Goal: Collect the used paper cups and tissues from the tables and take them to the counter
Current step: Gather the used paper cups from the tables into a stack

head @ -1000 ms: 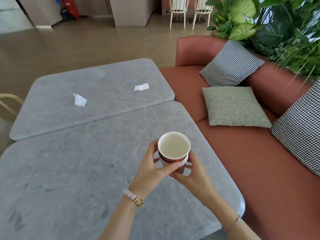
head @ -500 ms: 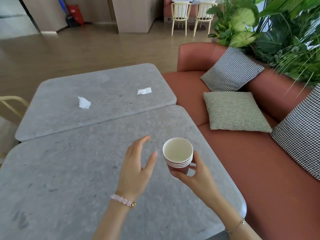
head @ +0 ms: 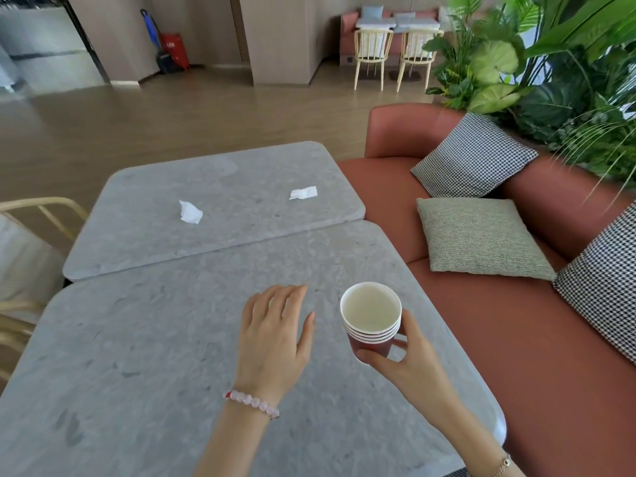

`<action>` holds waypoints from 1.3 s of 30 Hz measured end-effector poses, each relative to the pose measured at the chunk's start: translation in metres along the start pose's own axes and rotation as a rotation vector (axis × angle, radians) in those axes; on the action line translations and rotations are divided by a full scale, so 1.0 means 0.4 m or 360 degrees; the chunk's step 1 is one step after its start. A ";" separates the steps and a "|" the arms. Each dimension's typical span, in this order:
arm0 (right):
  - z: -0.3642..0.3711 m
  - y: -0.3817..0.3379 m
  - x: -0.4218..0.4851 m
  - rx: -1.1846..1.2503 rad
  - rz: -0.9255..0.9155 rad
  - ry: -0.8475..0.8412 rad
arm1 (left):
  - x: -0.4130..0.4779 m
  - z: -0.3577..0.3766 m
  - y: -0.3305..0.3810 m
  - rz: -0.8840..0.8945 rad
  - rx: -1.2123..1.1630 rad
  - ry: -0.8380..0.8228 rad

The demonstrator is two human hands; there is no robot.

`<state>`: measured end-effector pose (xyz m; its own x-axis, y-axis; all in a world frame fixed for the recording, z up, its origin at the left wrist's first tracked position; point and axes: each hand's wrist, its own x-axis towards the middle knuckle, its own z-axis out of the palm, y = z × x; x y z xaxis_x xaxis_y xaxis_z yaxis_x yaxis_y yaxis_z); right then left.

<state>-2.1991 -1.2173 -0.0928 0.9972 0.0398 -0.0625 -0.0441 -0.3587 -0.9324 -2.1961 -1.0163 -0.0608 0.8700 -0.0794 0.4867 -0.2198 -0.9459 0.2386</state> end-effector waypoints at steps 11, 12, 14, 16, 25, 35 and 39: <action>0.049 -0.031 -0.016 0.0029 -0.0022 0.0018 | -0.030 -0.052 -0.056 -0.0019 0.0125 -0.0052; 0.056 -0.033 -0.018 0.0032 -0.0026 0.0015 | -0.033 -0.057 -0.061 -0.0016 0.0129 -0.0050; 0.070 -0.037 -0.023 0.0034 -0.0033 0.0008 | -0.039 -0.067 -0.069 -0.0013 0.0133 -0.0053; 0.083 -0.037 -0.029 0.0043 -0.0033 0.0016 | -0.046 -0.077 -0.076 -0.0018 0.0136 -0.0051; 0.116 -0.054 -0.051 0.0055 -0.0103 -0.0058 | -0.107 -0.137 -0.085 -0.0127 0.0182 -0.0015; 0.090 -0.083 -0.037 0.0138 -0.0242 -0.0297 | -0.171 -0.201 -0.010 -0.0394 0.0366 0.0051; 0.048 -0.079 -0.036 0.0166 -0.0300 -0.0431 | -0.192 -0.206 0.057 -0.0491 0.0440 0.0098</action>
<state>-2.2131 -1.1885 -0.0691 0.9369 0.3477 0.0353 0.1198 -0.2244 -0.9671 -2.3041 -1.0057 -0.0236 0.8464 0.2320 0.4793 0.1812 -0.9719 0.1506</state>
